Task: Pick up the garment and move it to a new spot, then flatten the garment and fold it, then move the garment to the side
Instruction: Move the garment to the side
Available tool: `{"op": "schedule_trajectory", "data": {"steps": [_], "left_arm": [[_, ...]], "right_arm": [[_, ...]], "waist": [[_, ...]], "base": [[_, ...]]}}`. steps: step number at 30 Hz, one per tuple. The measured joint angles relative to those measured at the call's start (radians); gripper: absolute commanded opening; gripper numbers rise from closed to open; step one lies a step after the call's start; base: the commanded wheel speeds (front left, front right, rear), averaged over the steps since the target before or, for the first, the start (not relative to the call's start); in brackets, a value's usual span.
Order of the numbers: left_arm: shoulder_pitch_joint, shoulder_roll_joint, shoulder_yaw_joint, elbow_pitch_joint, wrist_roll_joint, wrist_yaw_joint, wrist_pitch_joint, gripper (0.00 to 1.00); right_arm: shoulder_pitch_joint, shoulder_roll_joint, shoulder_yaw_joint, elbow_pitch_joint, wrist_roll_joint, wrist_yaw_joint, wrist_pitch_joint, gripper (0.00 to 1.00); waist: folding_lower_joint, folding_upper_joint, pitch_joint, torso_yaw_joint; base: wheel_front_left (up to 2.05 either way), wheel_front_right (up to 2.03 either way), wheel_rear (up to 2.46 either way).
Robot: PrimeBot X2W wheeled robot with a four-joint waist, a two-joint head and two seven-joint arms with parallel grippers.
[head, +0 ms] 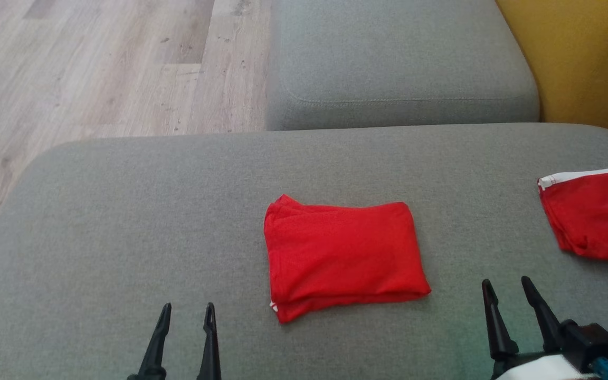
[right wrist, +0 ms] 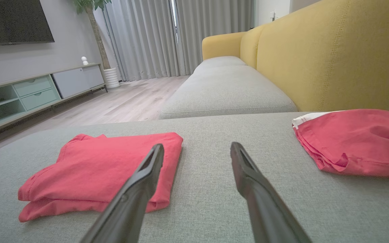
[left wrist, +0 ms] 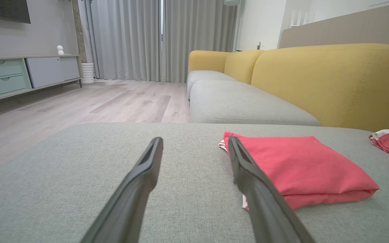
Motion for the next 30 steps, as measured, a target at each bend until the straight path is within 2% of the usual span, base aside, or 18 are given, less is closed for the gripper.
{"op": "schedule_trajectory", "data": {"steps": [17,25,30], "left_arm": [[0.005,0.000,0.002,0.002,0.016,-0.008,0.000,1.00],[0.021,-0.001,-0.003,-0.001,0.026,-0.009,0.000,1.00],[0.018,-0.001,-0.021,-0.001,0.034,-0.016,0.000,1.00]], "right_arm": [[0.012,0.004,0.008,0.001,0.000,0.000,0.000,1.00],[0.012,0.003,0.022,0.009,0.000,0.000,0.000,1.00],[-0.035,-0.010,0.052,0.066,0.057,0.000,0.003,1.00]], "waist": [[0.0000,0.0000,-0.006,-0.005],[0.0000,0.0000,0.033,0.002],[0.0000,0.0000,0.067,0.013]], "base": [[0.00,0.00,0.00],[0.00,0.00,0.00],[0.00,0.00,0.00]]}}
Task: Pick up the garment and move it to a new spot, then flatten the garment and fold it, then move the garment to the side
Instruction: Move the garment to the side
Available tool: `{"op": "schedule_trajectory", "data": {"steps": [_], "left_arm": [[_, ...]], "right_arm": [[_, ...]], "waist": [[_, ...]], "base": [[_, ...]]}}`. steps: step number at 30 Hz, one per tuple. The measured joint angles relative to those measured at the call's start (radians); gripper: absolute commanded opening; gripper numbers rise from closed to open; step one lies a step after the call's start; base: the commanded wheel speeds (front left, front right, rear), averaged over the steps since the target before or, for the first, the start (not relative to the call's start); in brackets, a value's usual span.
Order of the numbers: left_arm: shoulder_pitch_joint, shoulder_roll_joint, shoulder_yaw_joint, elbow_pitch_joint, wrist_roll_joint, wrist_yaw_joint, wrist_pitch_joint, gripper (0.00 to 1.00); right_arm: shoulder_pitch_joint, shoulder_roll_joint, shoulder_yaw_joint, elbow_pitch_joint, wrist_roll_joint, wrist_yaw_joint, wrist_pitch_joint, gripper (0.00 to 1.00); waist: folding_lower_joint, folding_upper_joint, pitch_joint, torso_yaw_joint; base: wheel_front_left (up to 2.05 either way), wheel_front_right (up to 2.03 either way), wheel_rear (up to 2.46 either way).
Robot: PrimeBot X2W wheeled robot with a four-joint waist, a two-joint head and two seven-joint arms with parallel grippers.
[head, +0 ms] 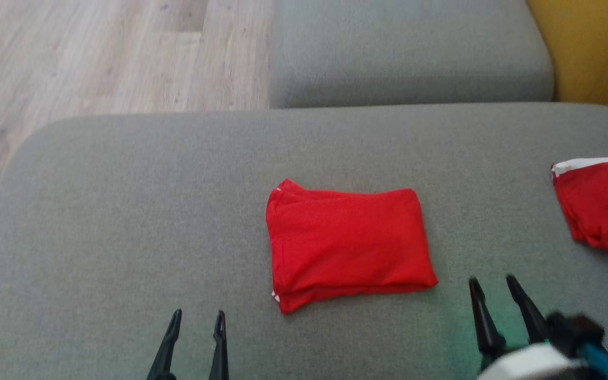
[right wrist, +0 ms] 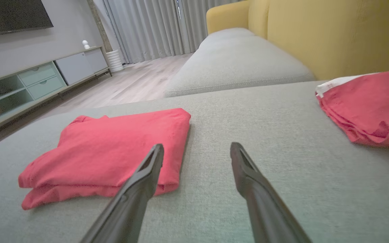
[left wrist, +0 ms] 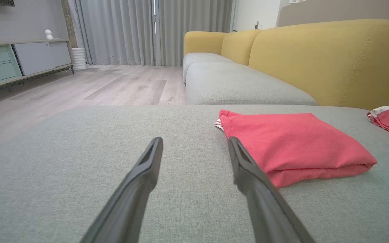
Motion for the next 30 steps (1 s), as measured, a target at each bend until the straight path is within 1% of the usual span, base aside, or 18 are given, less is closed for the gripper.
{"op": "schedule_trajectory", "data": {"steps": [2,5,9,10,13,16,19,22,23,24,25,26,27,30], "left_arm": [[-0.001,0.000,-0.004,-0.001,0.000,0.000,0.000,1.00],[-0.017,0.000,-0.008,-0.002,0.000,0.001,0.000,1.00],[-0.075,0.000,-0.028,-0.012,0.000,0.001,0.000,1.00],[-0.075,0.000,-0.028,-0.012,0.000,0.001,0.000,1.00],[-0.120,-0.003,-0.049,-0.011,0.000,0.001,0.000,1.00],[-0.145,-0.002,-0.064,-0.007,0.000,0.002,0.000,1.00],[-0.156,-0.003,-0.075,0.001,0.000,0.009,0.000,1.00],[-0.166,-0.003,-0.081,0.004,-0.002,0.018,0.000,1.00],[-0.168,-0.003,-0.083,0.004,-0.002,0.018,0.000,1.00],[-0.169,-0.003,-0.084,0.004,-0.002,0.019,0.000,1.00],[-0.169,-0.003,-0.086,0.005,-0.002,0.019,0.000,1.00],[-0.169,-0.003,-0.089,0.006,-0.002,0.019,0.000,1.00],[-0.169,-0.003,-0.091,0.006,-0.004,0.020,0.000,1.00],[-0.171,-0.003,-0.099,0.005,-0.011,0.027,0.000,1.00]], "right_arm": [[-0.047,-0.009,0.022,0.014,0.052,0.000,0.035,1.00],[-0.141,-0.038,0.061,0.032,0.140,0.000,0.124,1.00],[-0.269,-0.091,0.125,0.044,0.284,0.000,0.297,1.00],[-0.269,-0.091,0.125,0.044,0.284,0.000,0.297,1.00],[-0.342,-0.127,0.148,0.069,0.387,0.000,0.413,1.00],[-0.384,-0.144,0.151,0.104,0.485,0.000,0.513,1.00],[-0.401,-0.147,0.145,0.148,0.579,0.000,0.598,1.00],[-0.408,-0.147,0.139,0.163,0.650,0.000,0.648,1.00],[-0.414,-0.147,0.138,0.168,0.667,0.000,0.658,0.91],[-0.421,-0.147,0.139,0.171,0.680,0.000,0.666,0.53],[-0.427,-0.145,0.140,0.173,0.695,0.000,0.669,0.18],[-0.429,-0.143,0.141,0.174,0.709,0.000,0.669,0.18],[-0.429,-0.140,0.145,0.174,0.722,0.000,0.669,0.00],[-0.429,-0.143,0.160,0.174,0.729,0.000,0.654,0.00]], "waist": [[0.0000,0.0000,0.017,0.002],[0.0000,0.0000,0.048,0.004],[0.0002,0.0000,0.106,0.007],[0.0002,0.0000,0.106,0.007],[0.0004,0.0000,0.148,0.015],[0.0003,0.0000,0.180,0.028],[0.0002,0.0000,0.197,0.045],[0.0002,0.0000,0.206,0.058],[0.0001,0.0000,0.208,0.061],[0.0000,0.0000,0.209,0.064],[0.0000,0.0000,0.210,0.066],[0.0000,0.0000,0.211,0.069],[0.0000,0.0000,0.212,0.070],[0.0000,0.0000,0.216,0.070]], "base": [[0.00,0.00,0.00],[0.00,0.00,0.00],[0.00,0.00,0.00],[0.00,0.00,0.00],[0.00,0.00,0.00],[0.00,0.00,0.00],[0.00,0.00,0.00],[0.00,0.00,0.00],[0.00,0.00,0.00],[0.00,0.00,0.00],[0.00,0.00,0.00],[0.00,0.00,0.00],[0.00,0.00,0.00],[0.00,0.00,0.00]]}}
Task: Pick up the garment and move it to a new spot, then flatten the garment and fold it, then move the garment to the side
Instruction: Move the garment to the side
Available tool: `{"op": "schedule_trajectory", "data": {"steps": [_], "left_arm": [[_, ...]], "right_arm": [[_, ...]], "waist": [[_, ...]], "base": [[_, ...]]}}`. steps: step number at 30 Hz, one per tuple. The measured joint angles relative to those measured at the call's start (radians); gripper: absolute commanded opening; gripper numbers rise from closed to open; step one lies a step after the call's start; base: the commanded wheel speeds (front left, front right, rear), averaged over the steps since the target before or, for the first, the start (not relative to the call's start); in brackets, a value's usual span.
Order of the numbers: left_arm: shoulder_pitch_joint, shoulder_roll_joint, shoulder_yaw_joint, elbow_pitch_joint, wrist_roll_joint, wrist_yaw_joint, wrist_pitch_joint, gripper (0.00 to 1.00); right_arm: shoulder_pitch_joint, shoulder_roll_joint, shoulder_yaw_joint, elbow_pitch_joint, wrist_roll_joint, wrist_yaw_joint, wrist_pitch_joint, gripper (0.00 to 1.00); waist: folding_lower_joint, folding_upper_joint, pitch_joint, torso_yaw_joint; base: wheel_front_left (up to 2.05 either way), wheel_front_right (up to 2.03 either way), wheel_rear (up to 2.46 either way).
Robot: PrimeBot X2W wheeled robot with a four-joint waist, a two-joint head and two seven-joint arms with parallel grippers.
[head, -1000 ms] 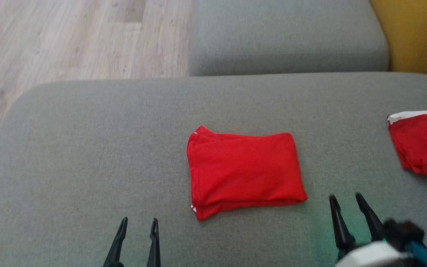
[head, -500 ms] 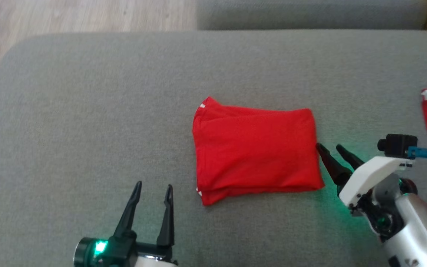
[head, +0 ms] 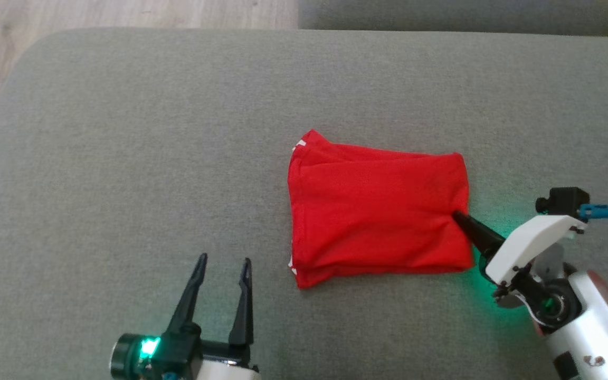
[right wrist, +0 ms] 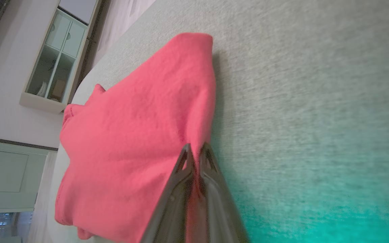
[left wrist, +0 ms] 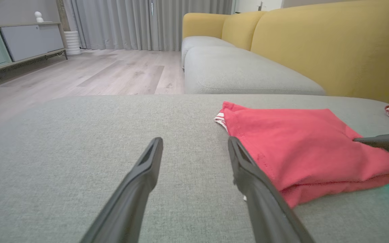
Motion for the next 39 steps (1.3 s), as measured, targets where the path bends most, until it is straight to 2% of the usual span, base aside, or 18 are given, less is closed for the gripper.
{"op": "schedule_trajectory", "data": {"steps": [2,4,8,13,21,26,32,33,34,39], "left_arm": [[-0.001,0.000,0.009,-0.010,-0.002,0.024,0.000,1.00],[-0.008,0.000,0.016,-0.031,-0.013,0.026,0.000,1.00],[-0.028,0.000,0.026,-0.076,-0.077,-0.009,0.000,1.00],[-0.074,0.000,0.032,-0.108,-0.080,-0.048,0.000,1.00],[-0.148,-0.001,0.050,-0.117,-0.069,-0.072,-0.002,1.00],[-0.161,-0.002,0.052,-0.117,-0.059,-0.081,-0.002,1.00],[-0.176,-0.002,0.052,-0.115,-0.059,-0.081,-0.002,1.00],[-0.182,-0.002,0.051,-0.115,-0.059,-0.082,-0.002,1.00],[-0.186,-0.002,0.051,-0.115,-0.059,-0.087,-0.002,1.00],[-0.191,-0.002,0.041,-0.093,-0.061,-0.090,-0.002,1.00]], "right_arm": [[-0.001,-0.026,0.012,-0.010,-0.013,0.000,-0.021,0.00],[-0.014,-0.059,0.021,-0.020,-0.033,0.000,-0.032,0.00],[-0.075,-0.151,0.016,-0.059,-0.071,0.000,-0.039,0.00],[-0.163,-0.267,-0.025,-0.109,-0.122,0.000,-0.035,0.00],[-0.225,-0.420,-0.144,-0.167,-0.181,0.000,0.012,0.00],[-0.241,-0.490,-0.244,-0.206,-0.224,0.000,0.047,0.00],[-0.239,-0.505,-0.345,-0.215,-0.280,0.000,0.079,0.00],[-0.238,-0.503,-0.360,-0.218,-0.292,0.000,0.087,0.46],[-0.236,-0.499,-0.372,-0.220,-0.306,0.000,0.094,1.00],[-0.195,-0.416,-0.398,-0.252,-0.383,0.000,0.097,1.00]], "waist": [[0.0000,0.0000,0.008,-0.011],[0.0000,0.0000,0.018,-0.025],[0.0000,0.0000,0.045,-0.064],[0.0001,0.0000,0.095,-0.127],[0.0002,0.0000,0.186,-0.216],[0.0001,0.0000,0.229,-0.254],[0.0001,0.0000,0.256,-0.269],[0.0001,0.0000,0.259,-0.269],[0.0001,0.0000,0.260,-0.267],[0.0000,0.0000,0.236,-0.255]], "base": [[0.00,0.00,0.00],[0.00,0.00,0.00],[0.00,0.00,0.00],[0.00,0.00,0.00],[0.00,0.00,0.00],[0.00,0.00,0.00],[0.00,0.00,0.00],[0.00,0.00,0.00],[0.00,0.00,0.00],[0.00,0.00,0.00]]}}
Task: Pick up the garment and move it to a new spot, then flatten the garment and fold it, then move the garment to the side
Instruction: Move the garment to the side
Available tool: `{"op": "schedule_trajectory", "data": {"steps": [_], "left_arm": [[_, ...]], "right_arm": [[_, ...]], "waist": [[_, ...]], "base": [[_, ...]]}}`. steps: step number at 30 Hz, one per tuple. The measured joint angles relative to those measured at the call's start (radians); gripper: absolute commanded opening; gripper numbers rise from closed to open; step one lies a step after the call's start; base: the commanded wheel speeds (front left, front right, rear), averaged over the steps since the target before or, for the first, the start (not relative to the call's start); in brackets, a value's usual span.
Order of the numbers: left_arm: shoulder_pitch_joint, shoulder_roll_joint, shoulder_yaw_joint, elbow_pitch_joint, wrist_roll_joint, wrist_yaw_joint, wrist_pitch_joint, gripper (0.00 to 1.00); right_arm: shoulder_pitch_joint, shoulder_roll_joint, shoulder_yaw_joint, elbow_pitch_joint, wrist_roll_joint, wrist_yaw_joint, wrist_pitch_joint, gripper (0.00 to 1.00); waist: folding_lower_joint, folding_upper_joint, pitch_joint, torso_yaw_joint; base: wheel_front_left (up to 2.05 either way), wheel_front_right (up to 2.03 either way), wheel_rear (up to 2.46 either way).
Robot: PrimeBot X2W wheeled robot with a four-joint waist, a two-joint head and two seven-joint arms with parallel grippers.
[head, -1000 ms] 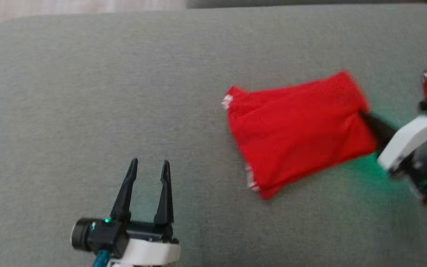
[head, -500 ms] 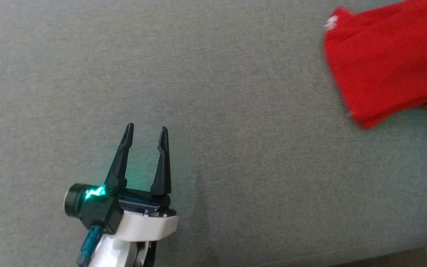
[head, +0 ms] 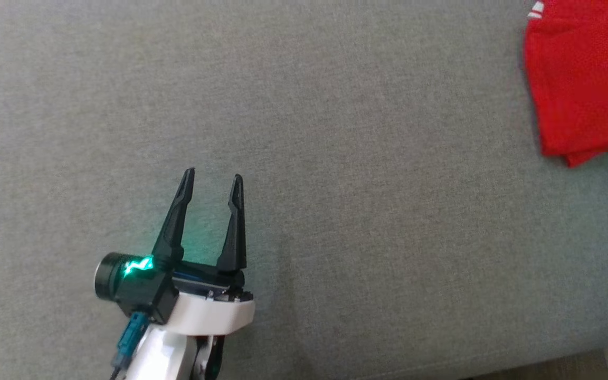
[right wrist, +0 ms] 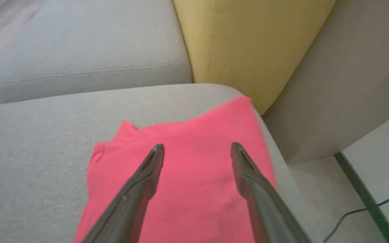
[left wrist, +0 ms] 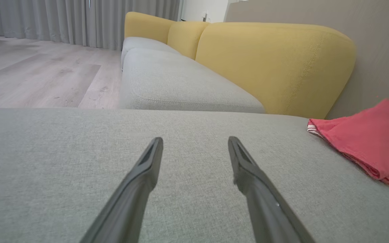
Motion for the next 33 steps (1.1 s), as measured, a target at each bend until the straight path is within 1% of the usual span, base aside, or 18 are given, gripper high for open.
{"op": "schedule_trajectory", "data": {"steps": [3,7,12,17,21,23,25,26,29,31,33], "left_arm": [[0.001,0.000,-0.002,0.008,-0.009,0.002,0.000,1.00],[0.018,-0.001,-0.005,0.018,-0.010,0.010,0.000,1.00],[0.063,-0.001,-0.006,0.041,-0.019,0.019,0.000,1.00],[0.116,-0.001,0.002,0.061,-0.019,0.022,0.000,1.00],[0.161,-0.001,0.029,0.067,-0.006,0.065,0.000,1.00],[0.181,-0.001,0.028,0.083,0.003,0.065,0.000,1.00],[0.205,-0.001,0.028,0.094,0.006,0.065,0.000,1.00],[0.218,-0.001,0.031,0.093,0.010,0.072,0.000,1.00],[0.245,-0.001,0.044,0.090,0.010,0.072,0.000,1.00],[0.254,0.000,0.051,0.088,0.010,0.072,0.000,1.00],[0.265,0.000,0.053,0.086,0.012,0.072,0.000,1.00]], "right_arm": [[0.053,0.075,0.019,-0.026,-0.015,0.000,0.002,1.00],[0.135,0.166,0.078,-0.038,-0.027,0.000,-0.005,1.00],[0.217,0.265,0.155,-0.027,-0.034,0.000,-0.080,1.00],[0.275,0.351,0.230,0.001,-0.039,0.000,-0.218,1.00],[0.331,0.408,0.285,0.007,-0.080,0.000,-0.374,1.00],[0.361,0.430,0.304,0.008,-0.131,0.000,-0.459,1.00],[0.399,0.450,0.307,0.014,-0.197,0.000,-0.541,1.00],[0.422,0.461,0.305,0.016,-0.232,0.000,-0.580,1.00],[0.495,0.515,0.273,0.030,-0.320,0.000,-0.698,1.00],[0.541,0.544,0.250,0.043,-0.375,0.000,-0.735,1.00],[0.584,0.566,0.227,0.046,-0.425,0.000,-0.748,1.00]], "waist": [[0.0000,0.0000,-0.030,0.012],[-0.0001,0.0000,-0.080,0.036],[-0.0002,0.0000,-0.154,0.074],[-0.0002,0.0000,-0.233,0.117],[-0.0002,0.0000,-0.301,0.147],[-0.0003,0.0001,-0.335,0.158],[-0.0003,0.0001,-0.369,0.166],[-0.0003,0.0001,-0.385,0.168],[-0.0003,0.0001,-0.423,0.174],[-0.0003,0.0001,-0.443,0.175],[-0.0003,0.0001,-0.458,0.175]], "base": [[0.00,0.00,0.00],[0.00,0.00,0.00],[0.00,0.00,0.00],[0.00,0.00,0.00],[0.00,0.00,0.00],[0.00,0.00,0.00],[0.00,0.00,0.00],[0.00,0.00,0.00],[0.00,0.00,0.00],[0.00,0.00,0.00],[0.00,0.00,0.00]]}}
